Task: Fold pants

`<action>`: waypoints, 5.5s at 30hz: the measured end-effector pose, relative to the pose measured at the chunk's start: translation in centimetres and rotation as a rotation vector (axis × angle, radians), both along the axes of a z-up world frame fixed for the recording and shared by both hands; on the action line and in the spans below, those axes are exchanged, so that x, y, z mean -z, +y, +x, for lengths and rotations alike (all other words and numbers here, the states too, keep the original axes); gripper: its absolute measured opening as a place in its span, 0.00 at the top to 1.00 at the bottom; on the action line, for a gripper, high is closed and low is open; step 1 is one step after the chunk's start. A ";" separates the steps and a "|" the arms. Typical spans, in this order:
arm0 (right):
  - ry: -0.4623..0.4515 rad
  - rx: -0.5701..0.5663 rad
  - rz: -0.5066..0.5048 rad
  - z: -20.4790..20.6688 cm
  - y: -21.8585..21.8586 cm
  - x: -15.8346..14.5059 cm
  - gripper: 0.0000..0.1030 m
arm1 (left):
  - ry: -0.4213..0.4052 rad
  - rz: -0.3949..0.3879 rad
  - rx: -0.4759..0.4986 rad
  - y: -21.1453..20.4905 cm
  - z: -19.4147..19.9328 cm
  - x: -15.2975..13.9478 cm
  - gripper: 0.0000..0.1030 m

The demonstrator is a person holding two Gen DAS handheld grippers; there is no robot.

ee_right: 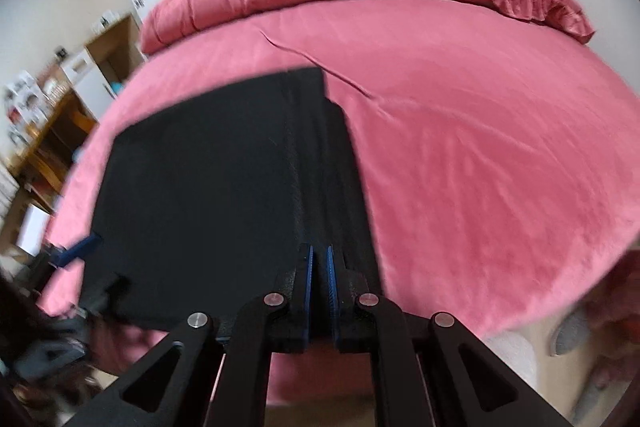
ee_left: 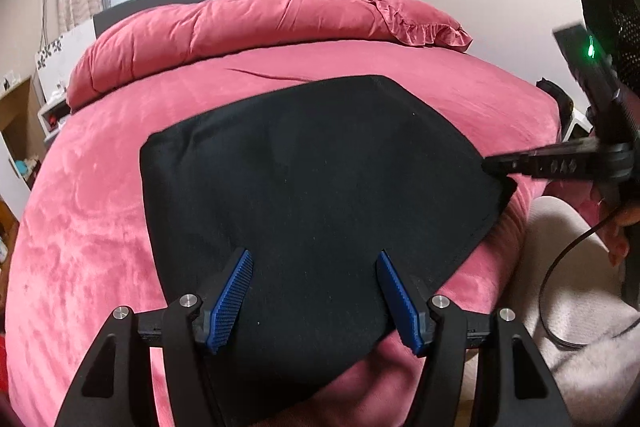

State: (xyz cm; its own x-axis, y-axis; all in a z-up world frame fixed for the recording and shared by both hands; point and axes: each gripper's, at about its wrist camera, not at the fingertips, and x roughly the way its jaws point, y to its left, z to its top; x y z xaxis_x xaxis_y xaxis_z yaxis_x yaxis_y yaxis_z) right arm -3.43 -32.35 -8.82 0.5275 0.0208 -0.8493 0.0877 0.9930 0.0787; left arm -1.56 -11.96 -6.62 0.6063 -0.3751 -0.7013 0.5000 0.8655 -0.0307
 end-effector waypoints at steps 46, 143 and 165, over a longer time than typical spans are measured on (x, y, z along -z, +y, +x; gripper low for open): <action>-0.038 -0.007 0.084 0.1 0.7 0.1 0.40 | 0.198 -0.189 -0.279 8.0 2.7 -0.1 0.37; -0.204 -0.085 0.447 20.7 7.3 3.9 0.37 | 0.061 -0.132 -0.273 13.8 17.8 1.3 0.38; -0.295 -0.258 0.058 15.6 12.4 -1.3 0.82 | -0.054 -0.006 -0.357 11.1 14.3 -2.4 0.44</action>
State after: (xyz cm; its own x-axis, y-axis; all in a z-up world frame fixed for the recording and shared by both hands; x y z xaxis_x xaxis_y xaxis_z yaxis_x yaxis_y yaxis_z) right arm 12.14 -19.95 -7.49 0.7200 0.2279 -0.6555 -0.1986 0.9727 0.1200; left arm 12.73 -0.89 -4.27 0.7362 -0.1372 -0.6628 0.1672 0.9858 -0.0183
